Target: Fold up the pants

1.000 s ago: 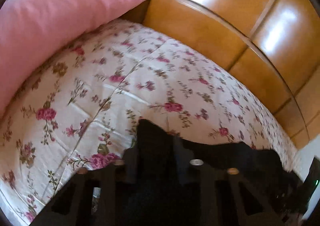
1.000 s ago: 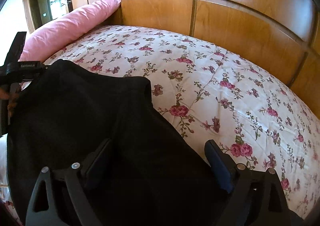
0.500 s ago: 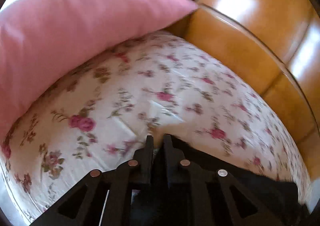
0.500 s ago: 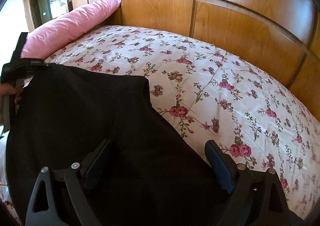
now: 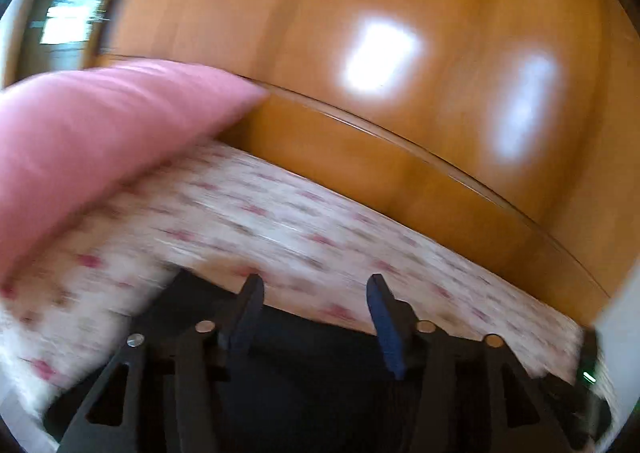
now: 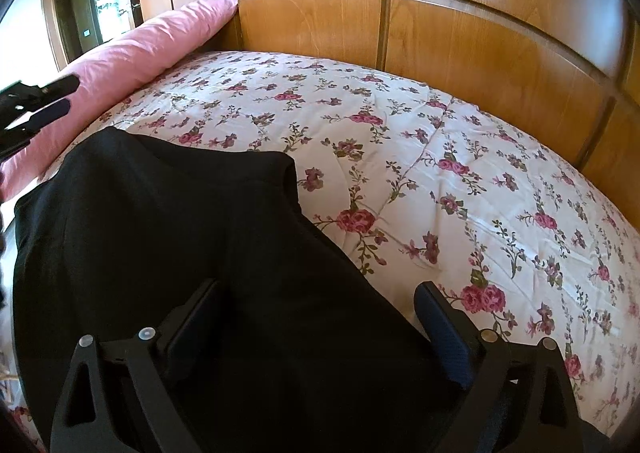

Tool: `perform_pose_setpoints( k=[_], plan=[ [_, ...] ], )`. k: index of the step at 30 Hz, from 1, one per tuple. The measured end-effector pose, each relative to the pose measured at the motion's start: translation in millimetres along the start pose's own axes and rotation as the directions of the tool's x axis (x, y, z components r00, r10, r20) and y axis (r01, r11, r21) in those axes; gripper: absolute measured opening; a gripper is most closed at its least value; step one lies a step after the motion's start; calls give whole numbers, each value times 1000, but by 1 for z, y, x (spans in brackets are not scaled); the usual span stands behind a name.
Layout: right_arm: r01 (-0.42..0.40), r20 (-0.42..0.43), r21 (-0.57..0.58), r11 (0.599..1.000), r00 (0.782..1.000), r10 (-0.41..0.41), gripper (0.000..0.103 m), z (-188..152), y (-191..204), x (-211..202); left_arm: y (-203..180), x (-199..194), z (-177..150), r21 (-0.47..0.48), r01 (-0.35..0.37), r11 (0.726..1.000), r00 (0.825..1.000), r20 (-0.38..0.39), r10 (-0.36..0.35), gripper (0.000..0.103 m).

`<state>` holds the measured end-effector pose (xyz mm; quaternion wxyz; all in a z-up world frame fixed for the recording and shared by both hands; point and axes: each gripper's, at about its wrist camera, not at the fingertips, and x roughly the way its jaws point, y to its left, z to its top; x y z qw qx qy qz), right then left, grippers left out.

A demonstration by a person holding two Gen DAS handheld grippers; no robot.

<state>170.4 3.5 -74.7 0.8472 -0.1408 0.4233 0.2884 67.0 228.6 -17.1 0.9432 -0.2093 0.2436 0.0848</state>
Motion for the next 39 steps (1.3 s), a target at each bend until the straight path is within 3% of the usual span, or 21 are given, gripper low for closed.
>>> perform_pose_setpoints(
  k=[3,8,11,17,22,25,28,35,38,39],
  plan=[
    [13,2,1,1000,1000,-13,100,0,0,-1,-39,29,-21,52,68,996,993,-99,-63,55],
    [59,26,-10,998,998,-59,102,-2,3,-7,-40,69,-57,-4,40,999,971,-234,-40,55],
    [96,41,-30,995,995,-95,102,-2,7,-9,-29,59,-55,-60,82,995,973,-211,-93,57],
    [183,69,-22,983,981,-181,102,-3,9,-26,-27,50,-58,-56,104,993,974,-197,-113,58],
    [156,51,173,972,985,-167,103,-19,-23,-55,-24,53,-59,-81,126,989,972,-189,-139,58],
    [89,73,332,939,990,-119,103,-41,-51,-76,-24,52,-59,-89,130,987,972,-187,-145,58],
    [63,114,412,909,986,-120,103,-64,-70,-98,-24,52,-59,-91,131,987,972,-187,-146,58],
    [162,42,510,845,976,-212,103,-127,-116,-133,-23,53,-59,-100,136,986,971,-184,-152,58],
    [253,26,525,813,950,-312,103,-151,-140,-161,-24,53,-59,-103,135,985,971,-183,-153,58],
    [294,10,547,784,934,-357,103,-160,-152,-173,-24,53,-59,-102,135,986,971,-183,-152,58]
  ],
)
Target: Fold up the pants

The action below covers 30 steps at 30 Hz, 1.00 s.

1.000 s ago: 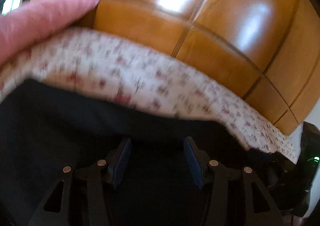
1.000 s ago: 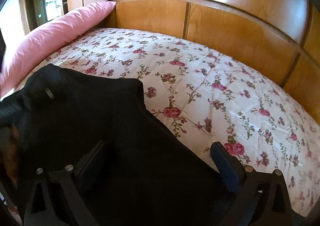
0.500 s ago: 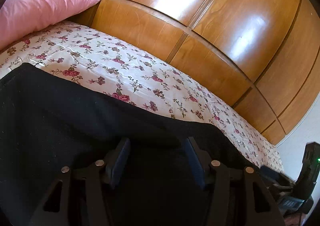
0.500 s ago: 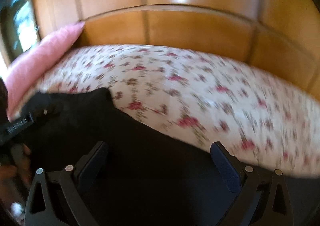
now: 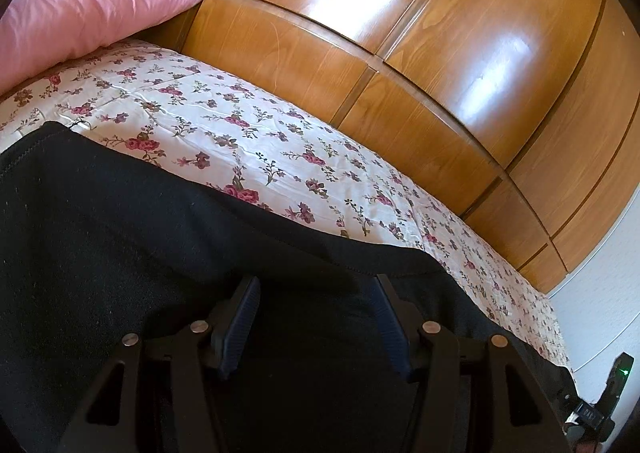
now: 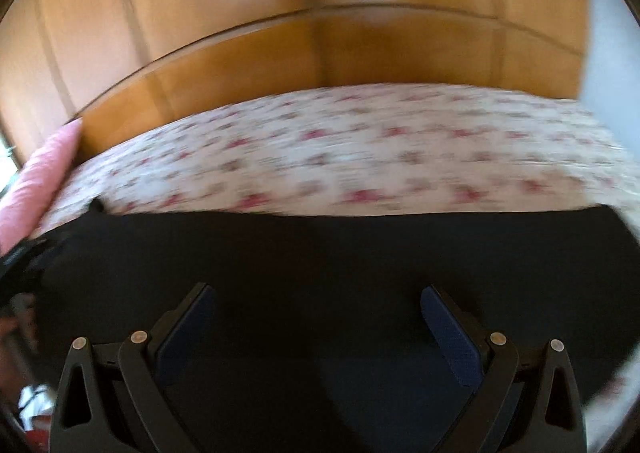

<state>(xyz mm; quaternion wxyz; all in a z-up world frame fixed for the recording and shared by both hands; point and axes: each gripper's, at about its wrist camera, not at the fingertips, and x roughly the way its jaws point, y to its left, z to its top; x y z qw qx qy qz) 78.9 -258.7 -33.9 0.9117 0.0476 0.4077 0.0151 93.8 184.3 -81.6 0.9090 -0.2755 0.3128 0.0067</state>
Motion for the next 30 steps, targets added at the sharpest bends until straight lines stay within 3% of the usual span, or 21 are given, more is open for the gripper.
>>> perform_pose_setpoints(
  k=[2,4,8,11,12,15,17,19,22,26,29,30],
  plan=[
    [58,18,102,993,998,-60,103,0,-39,-15,0,0,0,1,-1,1000,1000,-1,1,58],
    [63,34,272,960,997,-75,103,-3,-85,-29,0,0,0,0,1,1000,1000,0,-1,58],
    [-12,95,624,781,994,-61,101,-27,-175,-59,1,-1,0,0,1,1000,1000,0,-1,58],
    [-112,192,762,638,980,-57,90,-48,-221,-79,0,0,0,-1,1,1000,1000,0,-1,58],
    [-110,204,779,618,975,-85,91,-52,-228,-85,1,0,0,-2,1,1000,1000,1,-1,58],
    [-92,235,809,580,956,-177,90,-63,-249,-103,1,0,0,-3,3,1000,1000,2,-3,58],
    [-122,238,819,561,961,-139,88,-67,-260,-99,1,-1,0,-4,4,1000,1000,2,-4,58],
    [-151,234,829,538,968,-89,77,-72,-265,-89,0,0,0,-4,4,1000,1000,2,-4,58],
    [-218,234,836,504,972,33,73,-79,-261,-59,1,-1,0,-5,6,1000,1000,3,-6,58],
    [-249,273,816,522,961,32,71,-78,-253,-49,1,-1,0,-11,11,1000,1000,6,-11,58],
    [-229,258,816,531,966,19,46,-73,-257,-39,0,0,0,-13,13,1000,1000,7,-13,58],
    [-223,250,821,525,968,20,26,-73,-258,-36,1,-1,0,-14,14,1000,1000,8,-13,58]
  ],
)
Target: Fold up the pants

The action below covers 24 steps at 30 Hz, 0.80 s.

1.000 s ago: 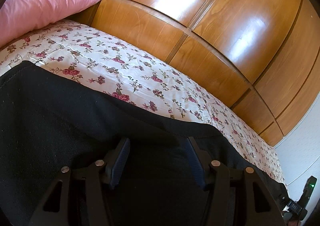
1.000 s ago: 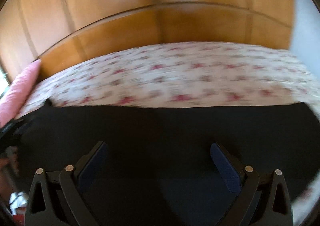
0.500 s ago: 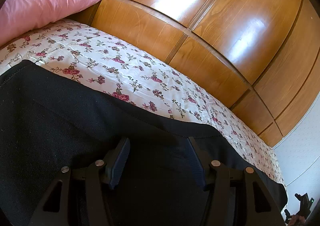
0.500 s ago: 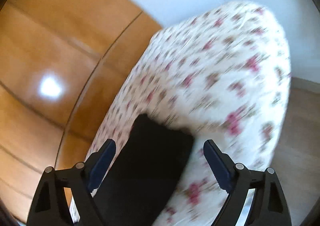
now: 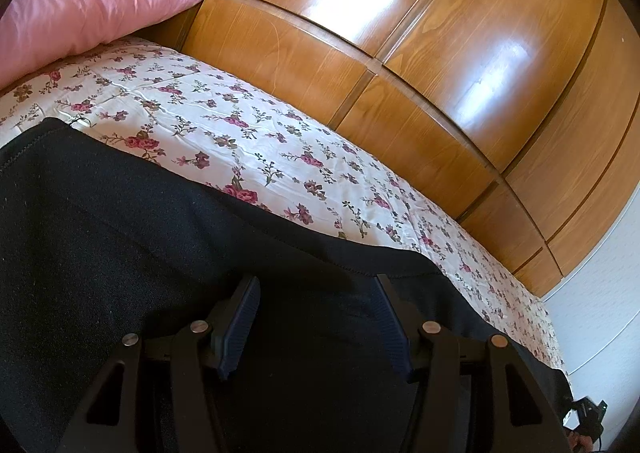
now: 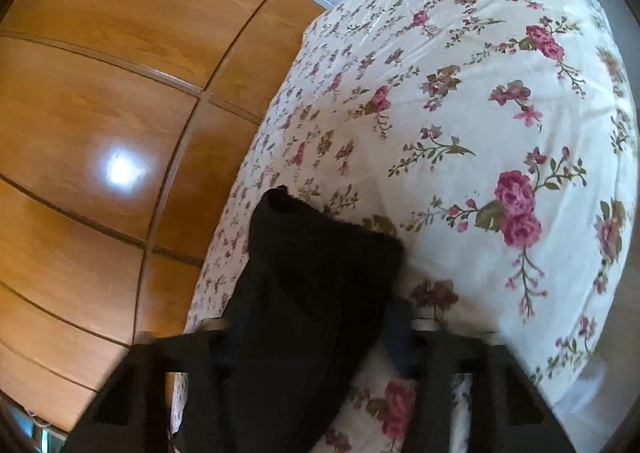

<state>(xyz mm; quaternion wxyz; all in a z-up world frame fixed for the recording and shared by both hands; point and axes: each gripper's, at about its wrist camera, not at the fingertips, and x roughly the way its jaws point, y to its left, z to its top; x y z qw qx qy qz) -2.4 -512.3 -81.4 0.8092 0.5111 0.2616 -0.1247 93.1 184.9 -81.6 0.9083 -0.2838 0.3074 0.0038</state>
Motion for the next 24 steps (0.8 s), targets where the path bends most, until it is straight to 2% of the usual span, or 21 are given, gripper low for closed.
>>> perform_pose_setpoints(
  k=[2,4,7,11,13,17,24],
  plan=[
    [-19,2,30,999,1000,19,25,-1,1,5,0,0,0,-3,3,1000,1000,1,-3,59],
    [-25,19,1,1000,1000,25,24,-3,14,0,1,0,0,-7,10,1000,1000,4,-10,59],
    [12,50,-134,991,999,-5,23,-5,51,-8,2,0,0,-10,15,1000,1000,5,-15,59],
    [56,131,-320,946,991,-14,21,-26,114,-26,2,-1,0,-16,24,1000,1000,10,-24,59],
    [81,172,-426,901,985,-7,21,-46,150,-31,2,-1,-1,-19,28,999,1000,11,-27,59],
    [48,167,-575,817,984,60,21,-86,204,-34,2,-2,-1,-23,36,999,999,13,-35,60],
    [-96,7,-797,597,986,168,21,-184,273,-20,3,-4,-1,-32,55,998,998,22,-55,60]
  ],
)
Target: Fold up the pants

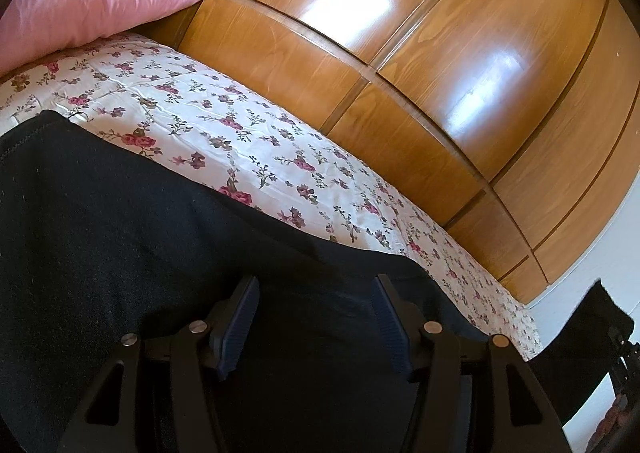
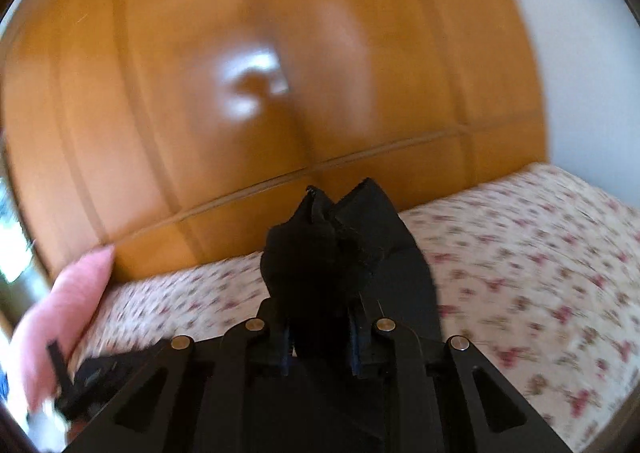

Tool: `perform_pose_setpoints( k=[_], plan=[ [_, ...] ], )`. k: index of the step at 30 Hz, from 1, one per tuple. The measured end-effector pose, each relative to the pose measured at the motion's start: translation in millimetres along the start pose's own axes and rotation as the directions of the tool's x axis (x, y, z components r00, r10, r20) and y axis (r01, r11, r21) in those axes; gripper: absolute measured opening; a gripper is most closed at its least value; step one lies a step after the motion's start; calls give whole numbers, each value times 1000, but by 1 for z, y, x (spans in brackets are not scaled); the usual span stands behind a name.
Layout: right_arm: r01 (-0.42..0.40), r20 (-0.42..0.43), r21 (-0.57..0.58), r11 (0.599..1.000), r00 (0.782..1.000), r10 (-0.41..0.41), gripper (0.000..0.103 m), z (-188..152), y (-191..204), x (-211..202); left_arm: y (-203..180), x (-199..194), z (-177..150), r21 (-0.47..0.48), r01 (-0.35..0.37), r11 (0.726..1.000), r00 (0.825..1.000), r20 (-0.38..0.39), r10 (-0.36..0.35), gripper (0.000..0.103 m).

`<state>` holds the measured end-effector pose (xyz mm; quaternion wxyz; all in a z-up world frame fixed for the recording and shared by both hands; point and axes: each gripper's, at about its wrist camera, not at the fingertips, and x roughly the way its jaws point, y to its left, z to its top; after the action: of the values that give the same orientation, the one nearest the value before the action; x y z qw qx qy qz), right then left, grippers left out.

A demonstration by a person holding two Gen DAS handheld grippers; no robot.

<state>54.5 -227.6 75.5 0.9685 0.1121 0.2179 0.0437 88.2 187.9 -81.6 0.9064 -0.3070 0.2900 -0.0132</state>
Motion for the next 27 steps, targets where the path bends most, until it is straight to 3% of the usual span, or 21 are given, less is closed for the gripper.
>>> perform_pose_setpoints(
  k=[5,10,12,14,15,17,18,19,23,24,25,27],
  plan=[
    [-131,-101,-192,973,988,113,21,-35,73,25,-1,-1,0,-3,6,1000,1000,2,-6,60],
    [-301,-269,-365,881,940,209,21,-93,132,52,-1,-1,0,-5,9,1000,1000,5,-9,60],
    [-337,-343,-426,839,919,195,21,-119,145,67,-1,-1,0,-6,10,1000,1000,6,-10,60],
    [-338,-385,-496,800,911,147,21,-141,153,76,-1,-1,-1,-7,12,1000,1000,7,-12,60],
    [-347,-414,-513,785,901,127,26,-152,156,78,-1,-1,-1,-7,13,1000,1000,7,-13,60],
    [-379,-437,-492,784,886,154,34,-158,151,79,-1,-1,-1,-7,14,1000,1000,8,-14,61],
    [-403,-453,-462,790,873,181,46,-155,147,78,-1,-1,-1,-7,14,1000,1000,7,-14,61],
    [-448,-483,-406,797,845,229,55,-153,142,77,-1,-1,-1,-7,13,1000,1000,7,-13,61],
    [-541,-500,-207,815,775,387,57,-139,116,66,-1,-1,-1,-7,14,1000,1000,7,-14,61],
    [-547,-469,-157,822,774,425,57,-131,105,60,-1,-1,-1,-8,14,1000,1000,7,-14,61],
    [-540,-425,-126,832,787,446,57,-123,93,54,-1,-1,-1,-8,13,1000,1000,8,-13,61],
    [-497,-344,-105,861,831,437,57,-105,72,52,-1,-1,-1,-7,12,1000,1000,8,-12,61]
  ],
)
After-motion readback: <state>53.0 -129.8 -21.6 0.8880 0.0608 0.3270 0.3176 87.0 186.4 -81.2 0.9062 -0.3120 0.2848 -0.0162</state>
